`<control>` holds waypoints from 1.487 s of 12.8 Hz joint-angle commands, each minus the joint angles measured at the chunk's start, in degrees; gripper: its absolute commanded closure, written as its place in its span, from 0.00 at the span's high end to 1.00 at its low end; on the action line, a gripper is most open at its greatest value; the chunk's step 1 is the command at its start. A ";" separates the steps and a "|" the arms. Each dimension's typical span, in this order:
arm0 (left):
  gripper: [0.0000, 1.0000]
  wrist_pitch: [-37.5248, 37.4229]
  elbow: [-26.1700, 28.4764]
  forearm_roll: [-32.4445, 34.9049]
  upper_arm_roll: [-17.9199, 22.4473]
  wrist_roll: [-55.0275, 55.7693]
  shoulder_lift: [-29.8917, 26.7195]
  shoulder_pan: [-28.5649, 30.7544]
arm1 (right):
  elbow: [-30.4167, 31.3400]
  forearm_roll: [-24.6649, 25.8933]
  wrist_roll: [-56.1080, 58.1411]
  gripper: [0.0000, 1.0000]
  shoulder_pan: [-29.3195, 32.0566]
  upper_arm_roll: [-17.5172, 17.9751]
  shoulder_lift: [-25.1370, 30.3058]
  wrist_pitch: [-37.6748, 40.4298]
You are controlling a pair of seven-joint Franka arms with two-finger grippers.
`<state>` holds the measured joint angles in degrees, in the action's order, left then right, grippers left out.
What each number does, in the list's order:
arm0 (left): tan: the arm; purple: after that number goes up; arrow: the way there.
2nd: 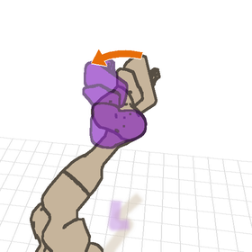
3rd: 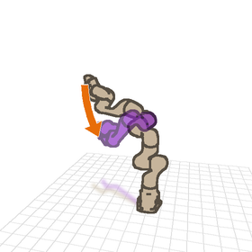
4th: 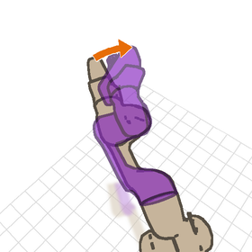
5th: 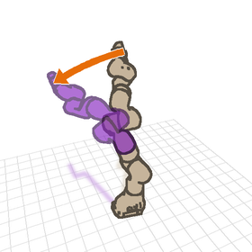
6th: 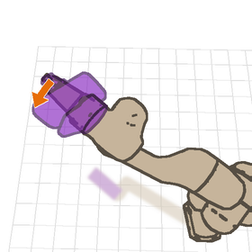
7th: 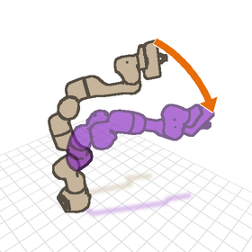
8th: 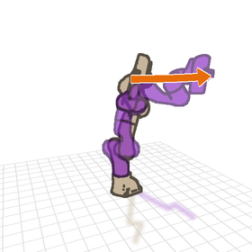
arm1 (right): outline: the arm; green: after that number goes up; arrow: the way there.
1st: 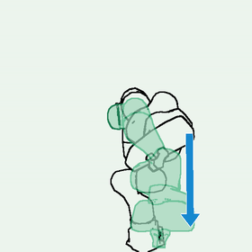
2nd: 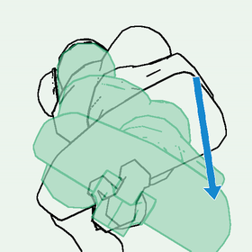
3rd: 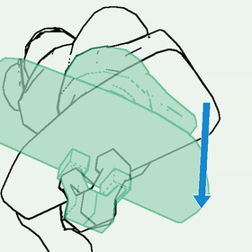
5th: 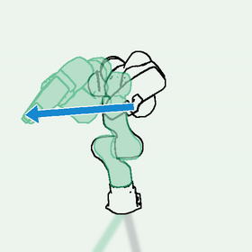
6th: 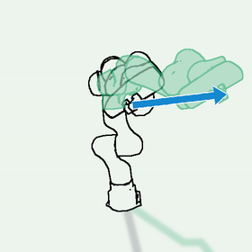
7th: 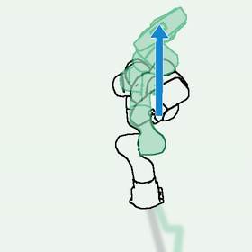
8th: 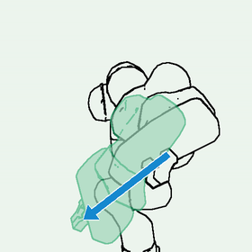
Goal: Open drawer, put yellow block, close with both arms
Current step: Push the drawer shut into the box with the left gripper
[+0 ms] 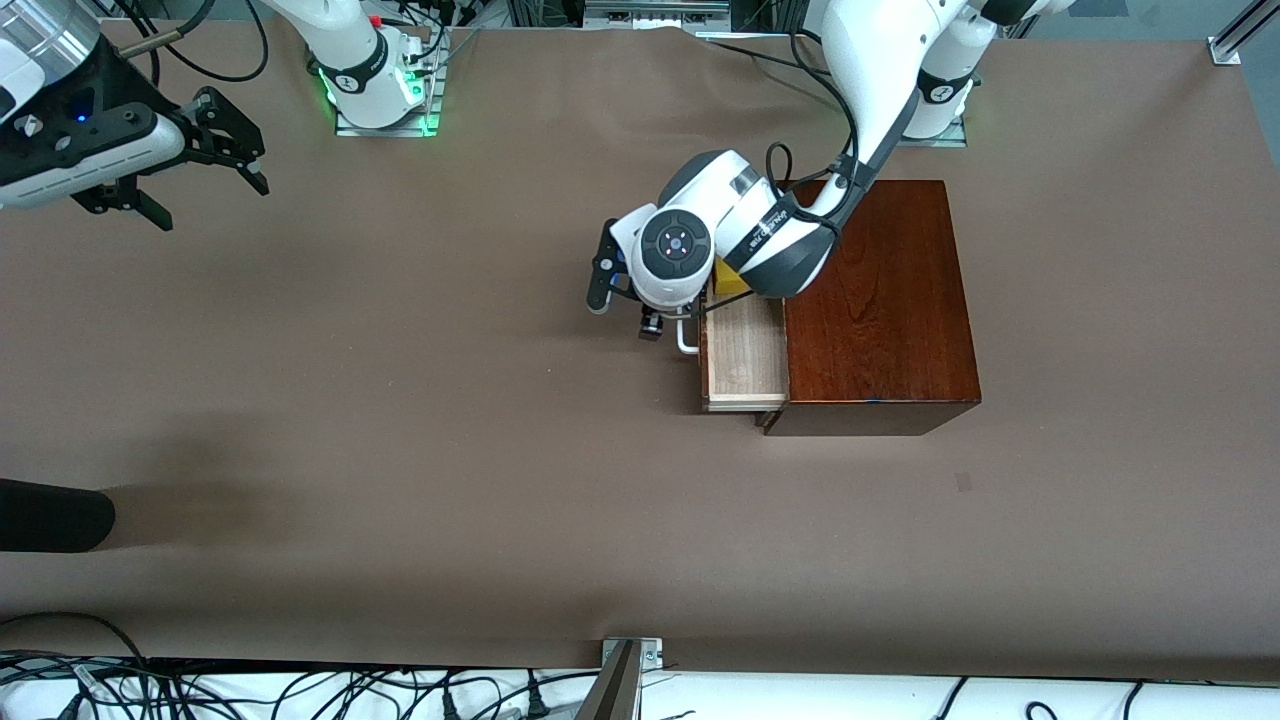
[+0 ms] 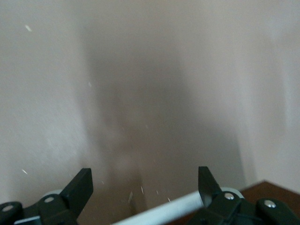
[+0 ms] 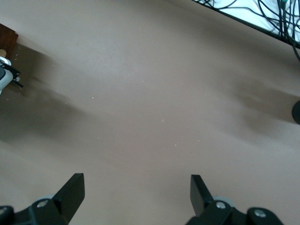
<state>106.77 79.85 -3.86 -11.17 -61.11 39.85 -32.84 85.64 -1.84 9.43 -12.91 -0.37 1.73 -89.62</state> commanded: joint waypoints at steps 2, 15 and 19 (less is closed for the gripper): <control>1.00 -5.67 0.57 5.78 0.27 -1.47 -1.26 1.64 | 3.73 0.96 -1.43 1.00 1.23 0.12 2.31 -1.08; 1.00 -15.55 0.04 14.05 -0.17 -1.03 -5.82 5.34 | 3.48 0.96 -1.95 1.00 1.14 -1.30 0.38 -3.37; 1.00 -16.25 -5.67 8.08 0.53 -2.34 -13.37 11.73 | 3.48 0.87 -2.31 1.00 1.31 -1.56 0.21 -3.54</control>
<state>91.70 74.69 6.74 -10.88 -61.22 31.90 -25.49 89.82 -0.43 7.97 -11.87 -2.01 1.99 -93.10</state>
